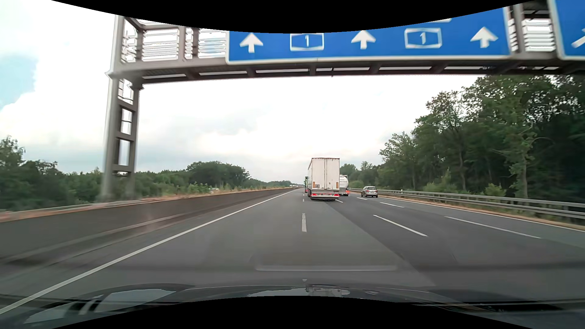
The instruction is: Follow the waypoints while adhering to traffic rules and regulations
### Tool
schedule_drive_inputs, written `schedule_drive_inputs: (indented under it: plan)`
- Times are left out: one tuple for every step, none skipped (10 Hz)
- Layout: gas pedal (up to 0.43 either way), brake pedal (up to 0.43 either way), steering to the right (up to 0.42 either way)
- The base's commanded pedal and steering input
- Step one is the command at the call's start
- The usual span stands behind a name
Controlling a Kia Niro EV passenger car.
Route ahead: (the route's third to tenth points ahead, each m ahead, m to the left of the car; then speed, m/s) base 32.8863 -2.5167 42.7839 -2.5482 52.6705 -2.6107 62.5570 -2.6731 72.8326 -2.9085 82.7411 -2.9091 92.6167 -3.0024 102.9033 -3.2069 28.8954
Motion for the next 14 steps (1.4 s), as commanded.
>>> schedule_drive_inputs:
  plan:
    - [0.28,0.0,-0.002]
    - [0.268,0.0,-0.002]
    - [0.268,0.0,-0.002]
    - [0.268,0.0,-0.002]
    - [0.268,0.0,-0.002]
    - [0.268,0.0,-0.002]
    - [0.268,0.0,-0.001]
    - [0.268,0.0,-0.001]
    - [0.268,0.0,-0.001]
    - [0.268,0.0,0.0]
    - [0.268,0.0,0.001]
    - [0.268,0.0,0.001]
    - [0.268,0.0,0.001]
    - [0.268,0.0,0.001]
